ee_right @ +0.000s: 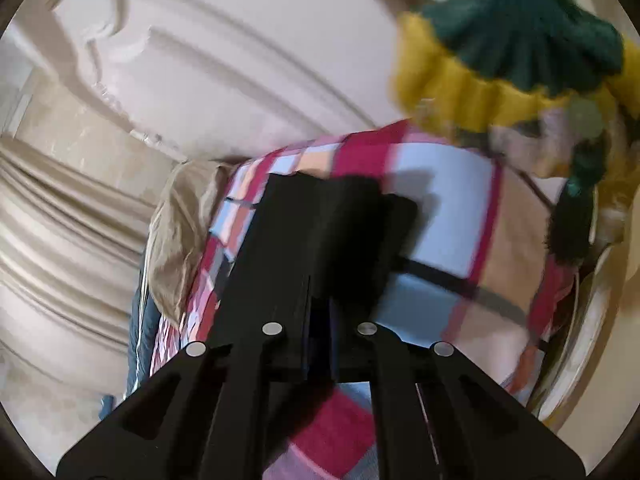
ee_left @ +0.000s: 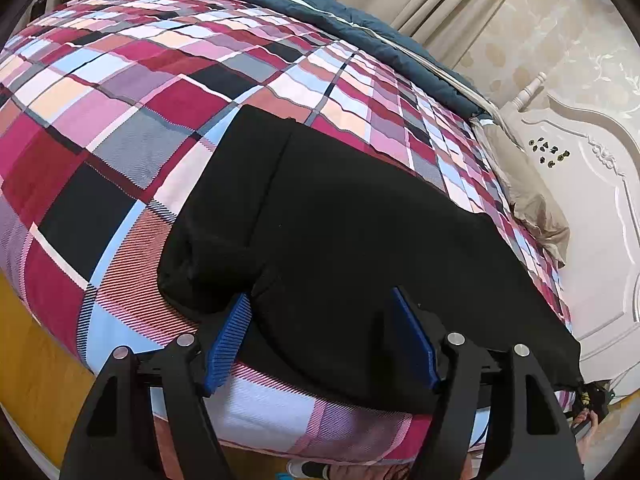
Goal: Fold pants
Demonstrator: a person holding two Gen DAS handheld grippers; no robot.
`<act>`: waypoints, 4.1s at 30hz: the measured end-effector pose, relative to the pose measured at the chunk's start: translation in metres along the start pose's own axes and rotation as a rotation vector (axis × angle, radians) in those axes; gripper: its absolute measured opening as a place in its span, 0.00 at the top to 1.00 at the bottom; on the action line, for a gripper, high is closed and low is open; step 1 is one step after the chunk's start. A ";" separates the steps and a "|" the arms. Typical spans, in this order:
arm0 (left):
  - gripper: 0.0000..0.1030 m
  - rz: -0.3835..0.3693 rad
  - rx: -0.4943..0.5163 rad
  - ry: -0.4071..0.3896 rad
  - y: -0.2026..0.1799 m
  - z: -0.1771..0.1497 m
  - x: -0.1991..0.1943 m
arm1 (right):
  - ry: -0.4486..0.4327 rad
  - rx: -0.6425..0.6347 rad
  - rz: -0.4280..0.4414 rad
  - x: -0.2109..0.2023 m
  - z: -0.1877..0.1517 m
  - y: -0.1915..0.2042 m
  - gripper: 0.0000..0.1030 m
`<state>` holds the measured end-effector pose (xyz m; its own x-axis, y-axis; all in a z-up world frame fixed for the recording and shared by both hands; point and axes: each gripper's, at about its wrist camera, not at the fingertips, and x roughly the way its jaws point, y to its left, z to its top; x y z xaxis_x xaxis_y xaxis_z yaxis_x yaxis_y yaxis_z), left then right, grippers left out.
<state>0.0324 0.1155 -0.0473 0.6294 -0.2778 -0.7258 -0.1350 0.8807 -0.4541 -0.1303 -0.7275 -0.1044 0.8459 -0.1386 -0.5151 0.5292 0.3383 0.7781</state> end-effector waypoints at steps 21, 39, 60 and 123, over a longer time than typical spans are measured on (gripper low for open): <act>0.28 -0.043 -0.015 -0.002 0.002 -0.004 0.000 | 0.331 -0.003 0.375 0.020 -0.153 0.064 0.61; 0.28 -0.118 -0.042 0.006 0.013 -0.005 -0.001 | 0.349 -0.002 0.335 0.015 -0.185 0.061 0.84; 0.27 -0.171 -0.072 0.010 0.020 -0.003 -0.003 | 0.609 -0.155 0.363 0.044 -0.275 0.120 0.94; 0.14 -0.230 0.091 -0.019 -0.004 0.013 0.011 | 0.436 -0.697 0.279 -0.036 -0.032 0.290 0.84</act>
<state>0.0498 0.1139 -0.0466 0.6503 -0.4679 -0.5985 0.0819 0.8264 -0.5571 -0.0093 -0.5947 0.1284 0.7621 0.3553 -0.5412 0.0241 0.8198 0.5721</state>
